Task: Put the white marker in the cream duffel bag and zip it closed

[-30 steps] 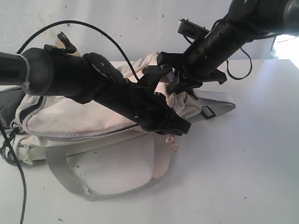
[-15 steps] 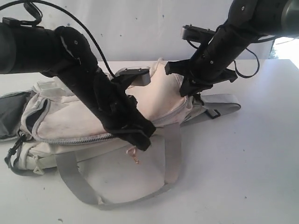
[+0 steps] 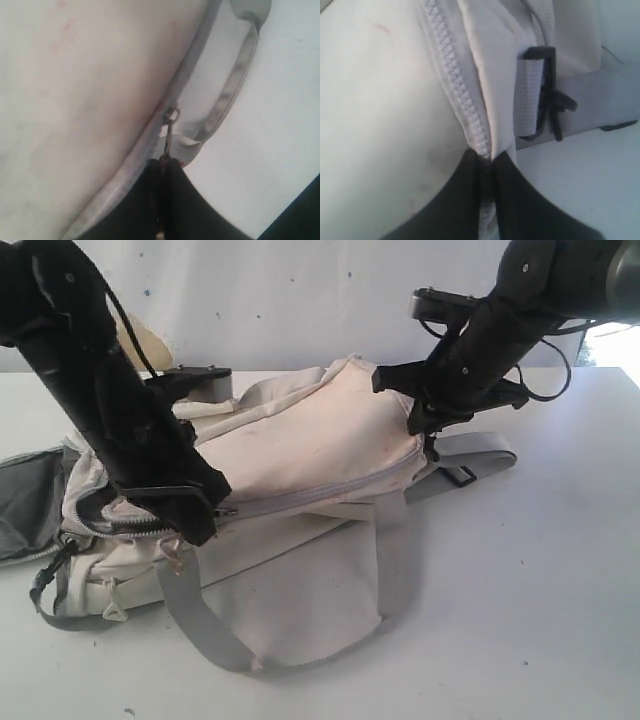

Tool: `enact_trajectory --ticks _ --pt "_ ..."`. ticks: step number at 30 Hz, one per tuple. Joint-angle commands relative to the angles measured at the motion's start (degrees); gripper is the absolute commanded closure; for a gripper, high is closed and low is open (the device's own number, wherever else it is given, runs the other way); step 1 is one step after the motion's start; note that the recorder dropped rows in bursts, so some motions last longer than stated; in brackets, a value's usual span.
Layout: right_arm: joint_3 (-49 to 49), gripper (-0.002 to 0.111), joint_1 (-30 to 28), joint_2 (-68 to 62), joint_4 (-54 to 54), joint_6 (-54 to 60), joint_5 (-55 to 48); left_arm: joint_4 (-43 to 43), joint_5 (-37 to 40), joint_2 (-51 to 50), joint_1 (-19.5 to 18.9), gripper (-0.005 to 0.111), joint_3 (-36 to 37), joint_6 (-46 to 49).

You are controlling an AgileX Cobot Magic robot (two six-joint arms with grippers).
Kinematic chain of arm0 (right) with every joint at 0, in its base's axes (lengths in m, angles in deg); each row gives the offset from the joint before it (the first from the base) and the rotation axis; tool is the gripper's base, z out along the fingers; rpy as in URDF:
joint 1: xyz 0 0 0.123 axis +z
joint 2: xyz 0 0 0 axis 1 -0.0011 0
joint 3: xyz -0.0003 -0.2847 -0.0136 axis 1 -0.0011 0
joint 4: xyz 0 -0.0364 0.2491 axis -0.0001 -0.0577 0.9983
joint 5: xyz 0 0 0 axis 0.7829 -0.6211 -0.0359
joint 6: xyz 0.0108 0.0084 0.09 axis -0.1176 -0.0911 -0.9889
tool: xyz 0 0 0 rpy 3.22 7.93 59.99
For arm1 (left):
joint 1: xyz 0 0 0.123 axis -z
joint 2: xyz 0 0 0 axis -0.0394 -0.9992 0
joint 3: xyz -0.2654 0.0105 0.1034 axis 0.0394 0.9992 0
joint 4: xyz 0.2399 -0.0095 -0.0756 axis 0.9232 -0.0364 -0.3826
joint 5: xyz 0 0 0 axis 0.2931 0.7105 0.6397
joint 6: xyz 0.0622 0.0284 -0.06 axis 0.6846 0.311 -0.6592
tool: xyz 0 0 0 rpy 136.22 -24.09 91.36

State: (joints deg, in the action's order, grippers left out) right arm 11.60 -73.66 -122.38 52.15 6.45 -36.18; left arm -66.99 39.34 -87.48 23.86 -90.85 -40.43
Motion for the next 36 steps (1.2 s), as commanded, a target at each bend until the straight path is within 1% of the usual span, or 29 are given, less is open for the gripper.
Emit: enact_trajectory --ticks 1,4,7,10,12,17,23,25,27,28,29,32,34,35,36 --pt "-0.18 0.108 -2.83 -0.93 -2.08 -1.97 3.6 0.99 1.43 0.99 -4.08 0.107 0.14 -0.25" --pt "-0.18 0.108 -3.97 -1.01 -2.22 -2.1 4.16 1.59 1.43 1.33 -6.29 0.107 0.25 -0.19" --pt "-0.18 0.108 -5.96 -1.01 -2.47 -2.1 6.05 5.28 1.43 1.64 -8.94 0.107 0.25 -0.33" --pt "-0.18 0.108 -6.87 -1.06 -3.19 -2.1 6.44 8.42 1.43 1.64 -10.16 0.107 0.25 -0.48" --pt "-0.18 0.108 -7.91 -1.53 -3.55 -2.1 6.08 13.39 1.43 1.64 -11.2 0.107 0.25 -2.75" --pt "-0.18 0.108 -8.34 -2.06 -3.44 -1.74 5.13 18.17 1.43 1.64 -11.84 0.107 0.25 -6.56" --pt "-0.18 0.108 -8.34 -2.52 -3.33 7.11 4.5 17.19 1.43 7.37 -11.72 0.107 0.03 -6.33" --pt "-0.18 0.107 -8.34 -2.52 -2.79 11.02 4.5 14.38 1.43 8.89 -11.72 0.107 0.03 -6.23" --pt "-0.18 0.099 -8.34 -2.52 -0.03 13.71 4.06 7.65 1.1 9.5 -11.72 0.107 0.03 -5.72" --pt "-0.18 0.092 -8.34 -2.52 1.63 15.06 3.77 4.54 1.43 9.5 -11.72 0.107 0.03 -4.0" --pt "-0.18 0.083 -8.34 -2.52 2.84 16.11 3.42 1.87 1.43 9.5 -11.72 0.107 0.03 -1.8" --pt "-0.18 0.05 -8.34 -1.99 4.39 16.41 2.79 -3.27 1.43 9.5 -11.72 0.107 0.14 2.28" --pt "-0.18 0.036 -8.34 -1.12 4.39 16.41 2.05 -3.82 1.43 9.5 -11.72 0.107 0.14 2.89" --pt "-0.18 0.032 -8.34 -0.56 4.39 16.41 1.56 -3.67 1.43 9.5 -11.72 0.107 0.14 3.02" --pt "-0.18 0.032 -8.34 -0.01 4.39 16.41 1.27 -3.42 1.43 9.5 -11.72 0.107 0.14 3.12"
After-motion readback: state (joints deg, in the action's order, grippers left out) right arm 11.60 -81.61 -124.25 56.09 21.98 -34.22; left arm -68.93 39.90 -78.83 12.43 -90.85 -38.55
